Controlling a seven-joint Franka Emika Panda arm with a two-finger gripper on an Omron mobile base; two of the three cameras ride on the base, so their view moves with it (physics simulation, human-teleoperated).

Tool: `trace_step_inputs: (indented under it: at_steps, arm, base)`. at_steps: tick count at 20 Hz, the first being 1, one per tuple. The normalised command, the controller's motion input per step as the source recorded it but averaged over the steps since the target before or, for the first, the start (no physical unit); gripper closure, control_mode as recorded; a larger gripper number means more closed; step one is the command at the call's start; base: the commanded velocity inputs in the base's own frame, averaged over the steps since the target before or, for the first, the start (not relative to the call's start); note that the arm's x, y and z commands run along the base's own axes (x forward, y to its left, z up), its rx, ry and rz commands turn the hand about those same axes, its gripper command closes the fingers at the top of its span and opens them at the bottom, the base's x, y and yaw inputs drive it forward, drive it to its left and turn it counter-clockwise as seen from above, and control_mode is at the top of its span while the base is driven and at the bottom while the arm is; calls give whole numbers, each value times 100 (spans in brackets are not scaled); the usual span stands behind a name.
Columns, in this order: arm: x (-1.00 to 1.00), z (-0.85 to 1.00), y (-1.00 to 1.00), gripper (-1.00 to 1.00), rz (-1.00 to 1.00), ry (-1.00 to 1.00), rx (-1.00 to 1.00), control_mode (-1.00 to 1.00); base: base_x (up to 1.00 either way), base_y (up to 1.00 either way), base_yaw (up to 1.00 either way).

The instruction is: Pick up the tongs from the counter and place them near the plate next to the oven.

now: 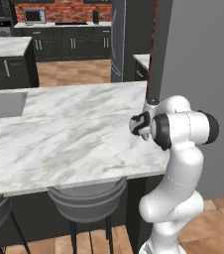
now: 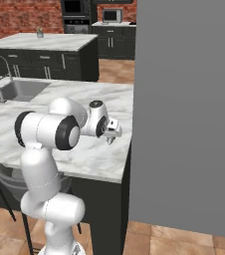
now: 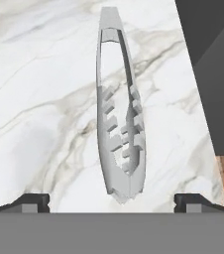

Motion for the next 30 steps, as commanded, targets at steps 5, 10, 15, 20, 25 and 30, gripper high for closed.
trace_step_inputs:
  at_steps: [5,10,15,20,25,30]
  arm:
    - [24,-27,-4,-100,0,0,0,-100]
    - [21,-26,-10,-100,0,0,0,-100]
    - [12,-29,-11,-100,0,0,0,-100]
    - [1,-14,-2,100,0,0,0,-100]
    - [0,0,0,100,0,0,0,-100]
    - [-21,68,6,100,-1,-11,0,-100]
  base:
    - [0,0,0]
    - [0,0,0]
    - [0,0,0]
    - [0,0,0]
    - [0,0,0]
    - [0,0,0]
